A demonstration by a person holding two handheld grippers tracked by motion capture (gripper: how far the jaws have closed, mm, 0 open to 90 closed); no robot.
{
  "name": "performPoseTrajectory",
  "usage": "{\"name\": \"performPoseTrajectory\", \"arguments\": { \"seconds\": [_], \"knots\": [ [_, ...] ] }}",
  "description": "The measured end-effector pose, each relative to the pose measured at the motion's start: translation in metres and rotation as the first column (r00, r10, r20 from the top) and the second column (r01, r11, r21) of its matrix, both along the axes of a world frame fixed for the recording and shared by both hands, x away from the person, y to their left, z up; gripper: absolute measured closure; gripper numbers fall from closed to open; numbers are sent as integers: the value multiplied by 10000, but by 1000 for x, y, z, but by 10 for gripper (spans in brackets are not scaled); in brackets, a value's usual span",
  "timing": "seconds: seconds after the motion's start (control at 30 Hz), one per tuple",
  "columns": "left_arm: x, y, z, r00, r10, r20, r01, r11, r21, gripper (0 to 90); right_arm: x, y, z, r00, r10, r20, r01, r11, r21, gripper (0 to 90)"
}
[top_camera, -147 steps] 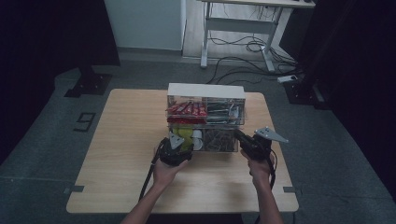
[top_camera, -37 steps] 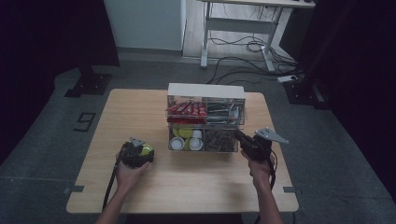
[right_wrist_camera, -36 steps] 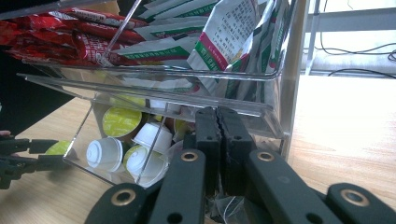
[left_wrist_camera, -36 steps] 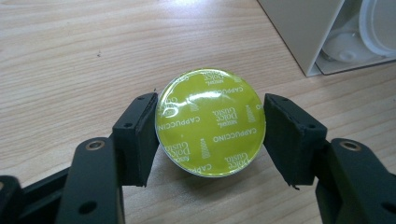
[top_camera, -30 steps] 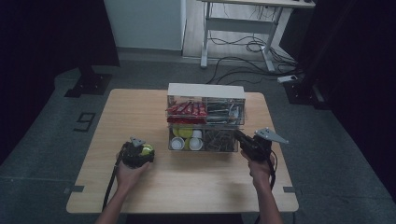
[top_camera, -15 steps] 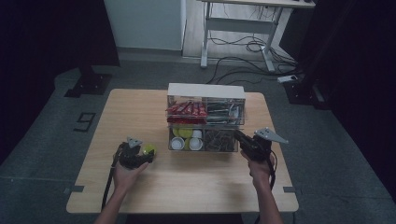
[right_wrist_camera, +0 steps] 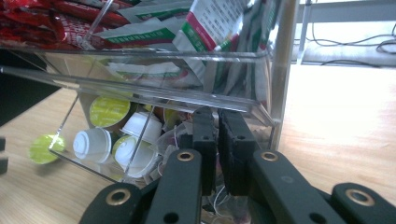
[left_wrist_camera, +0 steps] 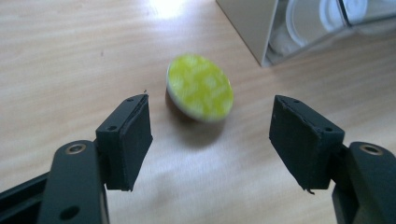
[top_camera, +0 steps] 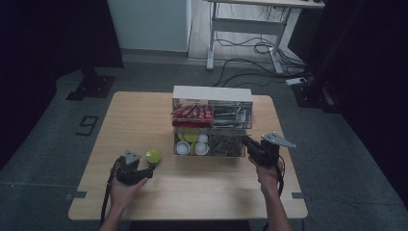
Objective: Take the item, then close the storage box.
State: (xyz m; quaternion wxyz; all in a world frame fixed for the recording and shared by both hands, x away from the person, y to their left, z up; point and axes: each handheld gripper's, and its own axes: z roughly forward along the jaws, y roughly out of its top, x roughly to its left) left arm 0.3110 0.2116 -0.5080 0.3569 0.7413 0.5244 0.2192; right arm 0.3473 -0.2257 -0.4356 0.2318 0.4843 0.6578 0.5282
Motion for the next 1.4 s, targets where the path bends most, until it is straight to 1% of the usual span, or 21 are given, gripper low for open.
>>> {"name": "performPoseTrajectory", "arguments": {
  "seconds": [0.07,0.17,0.2,0.37,0.47,0.53,0.7,0.87,1.17,1.23,1.3,1.4],
  "knots": [
    [-5,3,-4,10000,12,-81,-13,10000,-70,298,-1,0,-2,10000,-40,49,40,10000,31,850],
    [-9,6,-6,9999,60,-103,-62,9999,-146,298,-1,1,-2,9999,-66,76,66,10000,18,849],
    [-13,8,-7,9999,98,-101,-100,9997,-219,298,-2,2,-1,9999,-68,126,68,10000,-1,850],
    [-22,11,-5,9999,108,20,-107,9998,-192,304,-4,2,0,9998,-71,188,71,10000,24,849],
    [-28,12,-4,10000,85,37,-84,9998,-163,305,-5,1,-2,9998,-69,185,66,9999,135,849],
    [-30,14,-5,9999,136,5,-135,9997,-227,306,-6,1,-3,9998,-46,194,43,9998,175,849],
    [-32,17,-4,9998,218,-9,-219,9990,-397,307,-9,-1,-8,9998,-16,218,10,9996,282,849],
    [-33,17,-3,9999,149,-5,-149,9986,-514,309,-12,-3,-12,9997,-58,217,51,9994,350,848],
    [-34,16,-3,10000,38,-2,-39,9986,-535,309,-17,-3,-20,9998,-107,188,97,9985,543,848],
    [-34,16,-4,10000,26,-43,-29,9985,-542,310,-18,-2,-23,9998,-109,137,101,9984,560,848],
    [-34,16,-4,10000,32,-52,-35,9986,-535,312,-19,-1,-28,10000,-65,33,64,9989,467,848],
    [-33,15,-5,10000,-10,-84,6,9987,-510,313,-20,-1,-36,10000,-52,-85,57,9984,571,848]
  ]
}}
